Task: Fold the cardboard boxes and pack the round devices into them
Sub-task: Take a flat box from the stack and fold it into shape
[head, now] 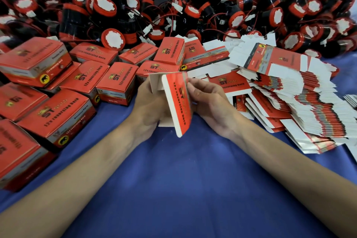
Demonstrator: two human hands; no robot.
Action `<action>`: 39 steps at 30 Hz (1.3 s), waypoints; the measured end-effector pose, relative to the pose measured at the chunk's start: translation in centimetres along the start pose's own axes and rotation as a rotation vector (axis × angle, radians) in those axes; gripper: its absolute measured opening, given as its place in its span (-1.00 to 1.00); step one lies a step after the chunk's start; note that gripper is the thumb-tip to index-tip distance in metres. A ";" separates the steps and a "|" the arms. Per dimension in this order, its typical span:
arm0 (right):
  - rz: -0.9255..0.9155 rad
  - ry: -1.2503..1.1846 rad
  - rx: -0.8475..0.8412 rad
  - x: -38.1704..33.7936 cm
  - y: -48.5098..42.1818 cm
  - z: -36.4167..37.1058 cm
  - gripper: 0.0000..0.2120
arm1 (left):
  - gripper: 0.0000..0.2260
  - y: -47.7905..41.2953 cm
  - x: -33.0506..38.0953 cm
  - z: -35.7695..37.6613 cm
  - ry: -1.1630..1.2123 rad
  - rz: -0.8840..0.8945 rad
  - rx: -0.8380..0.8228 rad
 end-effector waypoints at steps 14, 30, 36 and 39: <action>0.011 0.143 0.058 0.0 0.2 0.5 -0.84 | -0.92 -0.4 0.6 0.1 0.065 0.167 0.059; -0.190 0.824 0.010 0.5 2.0 2.2 0.03 | -0.51 -0.6 0.9 -0.4 -0.075 0.019 0.422; -0.237 0.742 0.237 0.0 1.4 2.1 -0.43 | -0.79 -0.2 0.5 -0.1 -0.033 0.010 0.411; -0.341 0.784 0.251 -0.1 1.8 2.2 -0.47 | -0.79 -0.3 0.3 -0.2 -0.026 -0.023 0.423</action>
Point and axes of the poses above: each hand's wrist, its own y-axis away from the middle knuckle, its own z-axis out of the palm, x = y × z, the point moved 3 cm from there along -y, towards the middle knuckle, and after that the axes turned 13 degrees about z, right-handed, at the moved point
